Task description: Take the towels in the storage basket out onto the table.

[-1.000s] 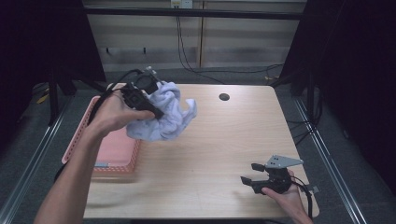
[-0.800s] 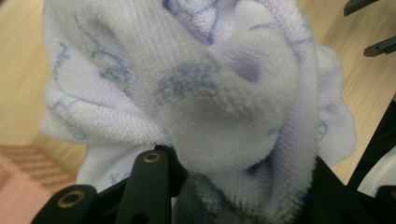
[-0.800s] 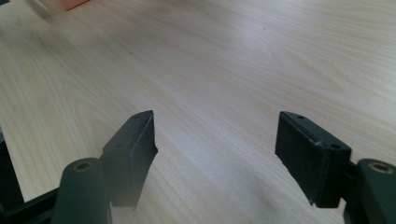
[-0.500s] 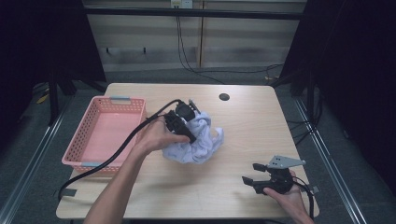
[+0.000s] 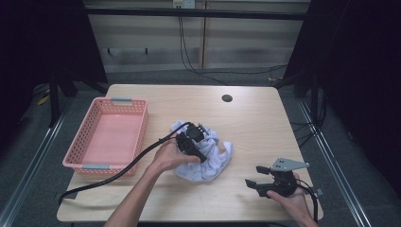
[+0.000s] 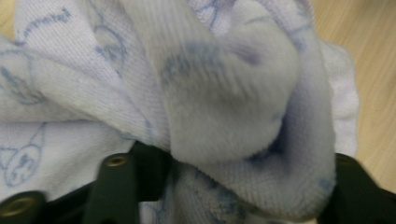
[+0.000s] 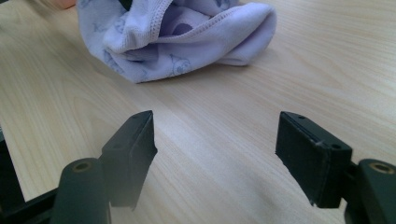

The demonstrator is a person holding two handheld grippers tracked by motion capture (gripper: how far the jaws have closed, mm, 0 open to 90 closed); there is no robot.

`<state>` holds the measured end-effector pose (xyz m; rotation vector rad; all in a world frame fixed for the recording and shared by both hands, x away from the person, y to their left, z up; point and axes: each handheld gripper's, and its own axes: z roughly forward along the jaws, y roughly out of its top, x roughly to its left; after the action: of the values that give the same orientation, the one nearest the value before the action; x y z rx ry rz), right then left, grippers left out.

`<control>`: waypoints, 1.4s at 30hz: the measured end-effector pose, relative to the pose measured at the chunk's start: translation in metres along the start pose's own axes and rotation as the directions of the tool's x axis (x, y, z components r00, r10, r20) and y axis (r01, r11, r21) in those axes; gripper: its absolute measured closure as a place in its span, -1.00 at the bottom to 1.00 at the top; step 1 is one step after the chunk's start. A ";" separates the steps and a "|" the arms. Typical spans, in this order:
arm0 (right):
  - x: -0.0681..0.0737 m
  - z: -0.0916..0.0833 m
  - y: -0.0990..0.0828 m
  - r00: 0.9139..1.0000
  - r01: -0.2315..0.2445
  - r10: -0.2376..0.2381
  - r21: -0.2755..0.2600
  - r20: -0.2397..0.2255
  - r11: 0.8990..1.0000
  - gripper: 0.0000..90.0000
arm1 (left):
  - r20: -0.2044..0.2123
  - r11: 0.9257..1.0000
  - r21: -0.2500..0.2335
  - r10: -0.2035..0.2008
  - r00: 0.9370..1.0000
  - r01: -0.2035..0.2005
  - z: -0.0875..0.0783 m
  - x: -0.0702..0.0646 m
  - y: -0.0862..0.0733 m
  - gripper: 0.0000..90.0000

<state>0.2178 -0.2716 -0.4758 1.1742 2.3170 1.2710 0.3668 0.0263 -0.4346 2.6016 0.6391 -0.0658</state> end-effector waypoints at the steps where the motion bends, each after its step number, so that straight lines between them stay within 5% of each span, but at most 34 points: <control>1: 0.000 0.000 0.000 1.000 0.001 -0.001 0.000 0.001 1.000 -0.37 | -0.005 0.999 -0.034 -0.016 1.000 0.016 -0.004 0.003 -0.005 -0.11; 7: 0.000 0.001 0.000 1.000 0.000 0.000 0.004 0.006 1.000 -0.38 | -0.012 0.991 -0.124 -0.053 0.999 0.051 -0.026 0.009 -0.026 -0.45; 10: 0.002 0.001 0.001 1.000 0.000 0.000 0.004 0.008 1.000 -0.39 | -0.045 0.988 -0.145 -0.058 0.997 0.051 -0.040 0.011 -0.040 -0.47; 13: 0.003 0.002 0.001 1.000 0.005 -0.005 0.003 0.009 1.000 -0.39 | -0.039 0.977 -0.202 -0.073 0.997 0.064 -0.056 0.007 -0.057 -0.41; 18: 0.011 0.010 0.011 1.000 0.031 -0.031 -0.001 0.002 1.000 -0.39 | -0.087 0.967 -0.251 -0.065 0.994 0.042 -0.079 -0.012 -0.084 -0.35; 20: 0.017 0.015 0.016 0.999 0.044 -0.044 -0.002 -0.013 0.999 -0.39 | -0.062 0.959 -0.280 -0.070 0.996 0.050 -0.089 -0.018 -0.092 -0.35; 24: 0.030 0.027 0.028 0.995 0.083 -0.083 -0.007 -0.052 0.997 -0.32 | -0.100 0.950 -0.309 -0.075 0.992 0.040 -0.102 -0.035 -0.109 -0.13; 26: 0.033 0.033 0.035 0.993 0.094 -0.095 -0.014 -0.064 0.995 -0.29 | -0.101 0.937 -0.345 -0.086 0.991 0.046 -0.105 -0.047 -0.122 -0.05; 27: 0.036 0.038 0.039 0.992 0.100 -0.101 -0.017 -0.069 0.995 -0.24 | -0.104 0.932 -0.361 -0.085 0.991 0.042 -0.105 -0.051 -0.129 0.00; 29: 0.039 0.051 0.051 0.990 0.110 -0.112 -0.027 -0.087 0.994 -0.20 | -0.081 0.906 -0.413 -0.135 0.988 0.090 -0.099 -0.052 -0.141 0.01; 31: 0.040 0.063 0.060 0.990 0.108 -0.110 -0.023 -0.089 0.994 -0.16 | -0.074 0.901 -0.421 -0.148 0.986 0.104 -0.089 -0.051 -0.146 0.02; 33: 0.039 0.075 0.069 0.990 0.101 -0.103 -0.029 -0.095 0.994 -0.19 | -0.054 0.887 -0.445 -0.167 0.984 0.126 -0.077 -0.045 -0.148 0.03; 35: 0.038 0.089 0.073 0.992 0.094 -0.095 -0.011 -0.088 0.995 -0.24 | -0.084 0.889 -0.440 -0.181 0.980 0.127 -0.065 -0.036 -0.143 0.02; 37: 0.035 0.104 0.075 0.993 0.082 -0.080 0.024 -0.088 0.996 -0.19 | -0.039 0.876 -0.452 -0.208 0.977 0.168 -0.056 -0.024 -0.135 -0.03; 38: 0.033 0.111 0.074 0.992 0.074 -0.071 0.036 -0.101 0.997 0.00 | -0.076 0.876 -0.456 -0.211 0.975 0.155 -0.051 -0.021 -0.130 -0.03; 41: 0.033 0.117 0.072 0.987 0.082 -0.072 0.070 -0.140 0.994 0.57 | -0.053 0.876 -0.454 -0.209 0.976 0.163 -0.036 -0.007 -0.117 -0.05; 42: 0.033 0.113 0.072 0.986 0.091 -0.079 0.080 -0.146 0.993 0.69 | -0.033 0.886 -0.433 -0.198 0.980 0.165 -0.030 -0.003 -0.114 0.02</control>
<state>0.2966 -0.1589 -0.4805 1.0282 2.5191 1.2744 0.3109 0.1279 -0.4555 2.1225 0.8214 0.1057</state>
